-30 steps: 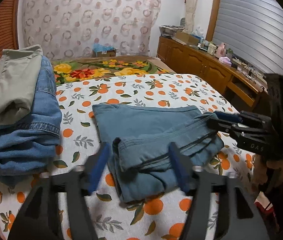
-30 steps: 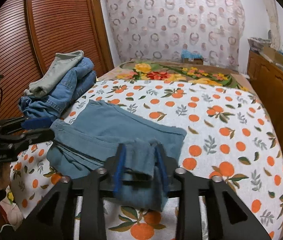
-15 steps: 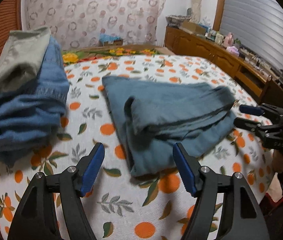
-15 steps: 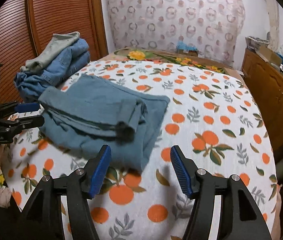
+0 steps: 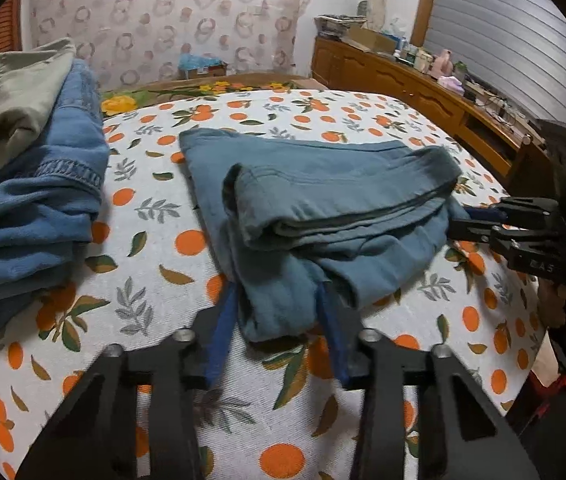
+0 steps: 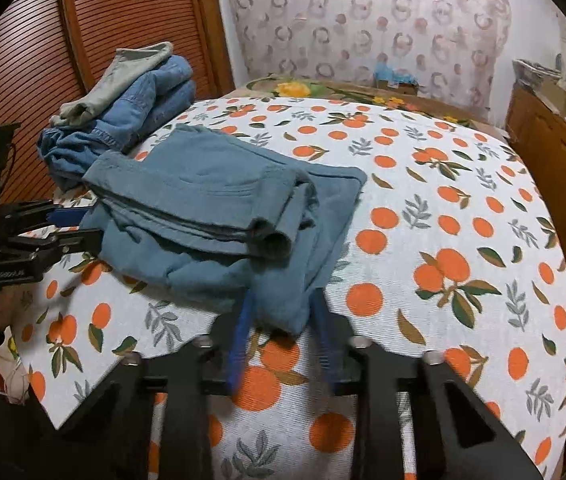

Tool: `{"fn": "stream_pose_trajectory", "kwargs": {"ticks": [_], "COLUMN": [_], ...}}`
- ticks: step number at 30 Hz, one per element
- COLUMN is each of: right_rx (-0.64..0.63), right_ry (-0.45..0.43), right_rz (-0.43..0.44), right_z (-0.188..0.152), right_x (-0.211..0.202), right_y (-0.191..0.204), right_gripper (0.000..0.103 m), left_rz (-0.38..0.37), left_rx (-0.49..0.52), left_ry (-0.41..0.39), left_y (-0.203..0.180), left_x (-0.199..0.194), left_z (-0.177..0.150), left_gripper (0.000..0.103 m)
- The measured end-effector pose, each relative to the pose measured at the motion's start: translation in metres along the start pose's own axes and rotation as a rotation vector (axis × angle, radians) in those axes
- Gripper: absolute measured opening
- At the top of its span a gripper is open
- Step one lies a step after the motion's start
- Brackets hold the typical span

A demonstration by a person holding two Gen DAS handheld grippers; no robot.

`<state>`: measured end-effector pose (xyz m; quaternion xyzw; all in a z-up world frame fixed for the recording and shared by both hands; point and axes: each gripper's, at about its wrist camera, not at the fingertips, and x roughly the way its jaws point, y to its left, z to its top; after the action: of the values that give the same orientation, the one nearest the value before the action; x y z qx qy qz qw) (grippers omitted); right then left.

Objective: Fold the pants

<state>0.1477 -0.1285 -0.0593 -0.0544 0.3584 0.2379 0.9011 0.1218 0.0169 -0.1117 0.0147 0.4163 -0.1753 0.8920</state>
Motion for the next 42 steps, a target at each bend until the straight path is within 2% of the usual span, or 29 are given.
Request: {"fn": "stream_pose_trajectory", "kwargs": {"ticks": [2, 3, 6, 12, 19, 25, 28, 31, 32, 33, 35, 37, 40, 42], "right_rx": [-0.006, -0.004, 0.024, -0.011, -0.022, -0.031, -0.010, -0.005, -0.005, -0.005, -0.010, -0.012, -0.018, -0.029], "right_ry": [-0.011, -0.022, -0.066, -0.083, -0.091, -0.071, -0.081, -0.097, -0.101, -0.105, -0.109, -0.107, -0.094, -0.081], "right_rz": [0.004, -0.001, -0.001, 0.001, 0.035, 0.023, 0.012, -0.007, -0.006, -0.007, -0.016, -0.020, -0.016, -0.020], "right_z": [-0.001, -0.001, -0.003, -0.014, -0.032, -0.043, -0.041, -0.042, -0.043, -0.043, -0.044, -0.044, -0.044, -0.043], "right_x": [0.000, -0.002, -0.014, -0.032, -0.056, -0.064, -0.069, -0.075, -0.078, -0.079, -0.079, -0.076, -0.069, -0.062], "right_y": [0.000, 0.000, -0.006, 0.003, 0.011, 0.021, 0.020, 0.021, 0.023, 0.023, 0.024, 0.025, 0.026, 0.026], "right_gripper": [0.010, 0.008, 0.007, 0.006, 0.006, 0.007, 0.007, 0.007, 0.009, 0.012, 0.020, 0.043, 0.053, 0.055], "left_rz": [0.004, -0.002, -0.001, -0.015, -0.028, -0.019, -0.012, -0.016, -0.012, -0.010, -0.002, 0.015, 0.031, 0.033], "left_rx": [0.010, 0.001, -0.025, -0.019, 0.008, 0.031, 0.022, 0.030, 0.028, 0.025, 0.018, 0.009, 0.005, 0.005], "left_ry": [-0.010, -0.017, -0.059, -0.095, -0.079, -0.054, -0.033, -0.025, -0.024, -0.026, -0.024, -0.023, -0.008, 0.003], "left_y": [-0.002, -0.001, 0.004, -0.001, -0.016, -0.024, -0.023, -0.023, -0.023, -0.023, -0.020, -0.017, -0.013, -0.011], "left_x": [-0.002, -0.004, -0.018, -0.042, -0.063, -0.066, -0.060, -0.056, -0.056, -0.055, -0.053, -0.051, -0.045, -0.041], "left_z": [0.001, 0.001, 0.002, -0.006, -0.031, -0.041, -0.044, -0.045, -0.045, -0.045, -0.044, -0.042, -0.040, -0.040], "left_gripper": [0.014, 0.011, 0.009, 0.009, 0.009, 0.009, 0.016, 0.035, 0.046, 0.048, 0.049, 0.049, 0.049, 0.049]}}
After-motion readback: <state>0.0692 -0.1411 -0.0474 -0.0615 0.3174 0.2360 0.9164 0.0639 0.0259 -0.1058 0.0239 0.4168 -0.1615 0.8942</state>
